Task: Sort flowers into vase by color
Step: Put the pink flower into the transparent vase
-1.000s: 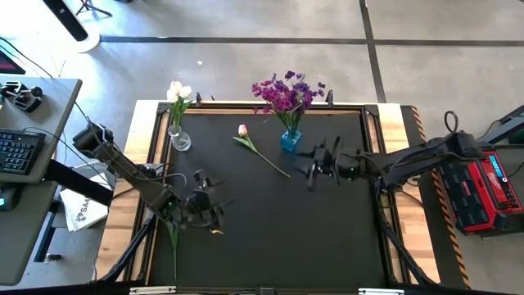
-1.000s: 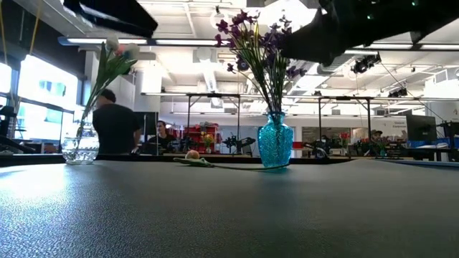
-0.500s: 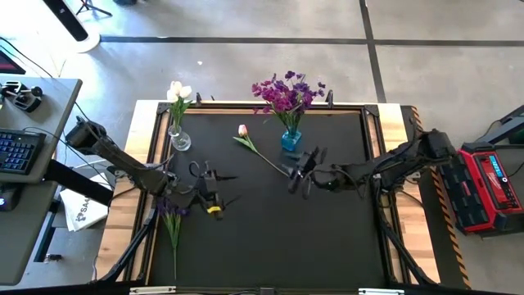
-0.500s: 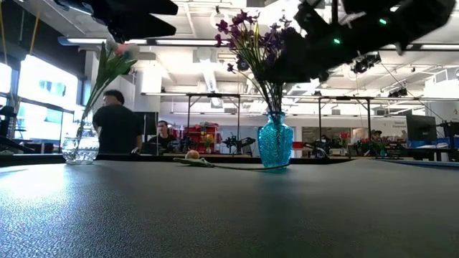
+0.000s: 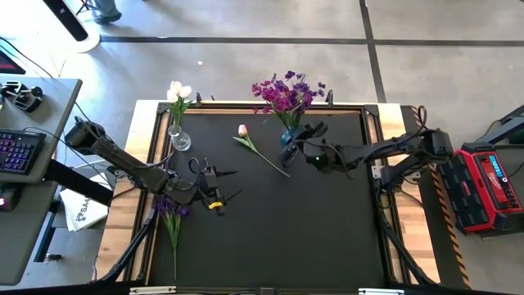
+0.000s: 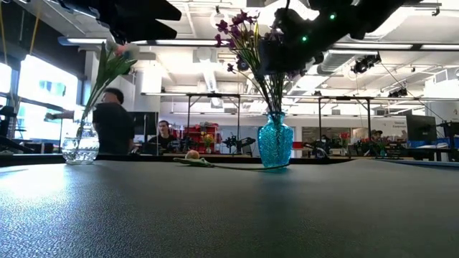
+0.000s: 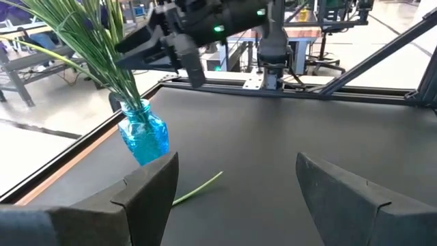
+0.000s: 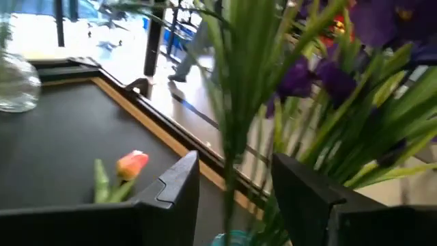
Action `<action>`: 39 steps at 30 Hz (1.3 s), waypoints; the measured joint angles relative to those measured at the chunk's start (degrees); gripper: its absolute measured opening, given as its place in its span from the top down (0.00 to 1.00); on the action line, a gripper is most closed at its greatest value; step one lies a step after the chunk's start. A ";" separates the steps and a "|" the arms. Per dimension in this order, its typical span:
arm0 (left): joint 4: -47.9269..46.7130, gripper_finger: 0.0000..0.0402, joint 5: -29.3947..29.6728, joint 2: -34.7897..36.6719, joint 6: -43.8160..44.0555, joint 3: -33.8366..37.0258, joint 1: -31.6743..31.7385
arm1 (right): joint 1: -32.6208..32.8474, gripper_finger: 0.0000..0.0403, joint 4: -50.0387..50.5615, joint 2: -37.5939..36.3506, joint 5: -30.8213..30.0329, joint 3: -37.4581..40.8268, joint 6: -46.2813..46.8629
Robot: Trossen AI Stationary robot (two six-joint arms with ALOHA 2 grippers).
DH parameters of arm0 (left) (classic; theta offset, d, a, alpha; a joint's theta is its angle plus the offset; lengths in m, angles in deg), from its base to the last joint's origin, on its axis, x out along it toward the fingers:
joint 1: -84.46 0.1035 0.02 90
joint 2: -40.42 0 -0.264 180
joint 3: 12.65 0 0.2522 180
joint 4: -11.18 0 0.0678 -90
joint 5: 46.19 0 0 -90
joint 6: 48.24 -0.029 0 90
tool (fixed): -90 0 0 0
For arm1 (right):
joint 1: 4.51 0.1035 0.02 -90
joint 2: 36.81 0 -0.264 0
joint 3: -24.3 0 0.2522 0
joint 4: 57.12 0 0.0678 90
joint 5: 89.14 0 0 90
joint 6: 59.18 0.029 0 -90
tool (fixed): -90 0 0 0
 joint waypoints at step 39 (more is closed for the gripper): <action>-0.06 0.29 0.06 0.00 0.69 0.00 -0.88 | -2.21 0.84 15.35 -3.17 12.09 -0.52 10.26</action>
